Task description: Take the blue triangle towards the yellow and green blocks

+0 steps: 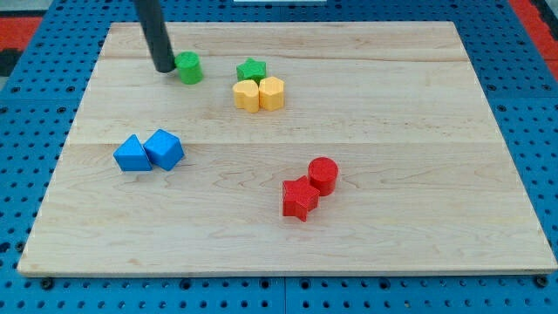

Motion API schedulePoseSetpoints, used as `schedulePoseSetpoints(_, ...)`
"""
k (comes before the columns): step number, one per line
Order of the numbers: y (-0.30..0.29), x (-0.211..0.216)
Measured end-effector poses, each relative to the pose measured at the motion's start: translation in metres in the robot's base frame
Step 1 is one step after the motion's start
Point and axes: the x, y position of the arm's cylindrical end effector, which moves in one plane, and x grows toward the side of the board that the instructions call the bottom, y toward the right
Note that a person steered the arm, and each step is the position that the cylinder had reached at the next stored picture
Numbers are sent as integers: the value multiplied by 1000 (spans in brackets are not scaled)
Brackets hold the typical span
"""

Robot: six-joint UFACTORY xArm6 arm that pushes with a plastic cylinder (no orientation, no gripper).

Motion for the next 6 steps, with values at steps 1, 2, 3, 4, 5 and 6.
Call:
schedulePoseSetpoints(1,45,0)
schedulePoseSetpoints(2,61,12)
schedulePoseSetpoints(3,39,69)
schedulePoseSetpoints(4,11,138)
schedulePoseSetpoints(5,-54,147)
schedulePoseSetpoints(6,-93,134)
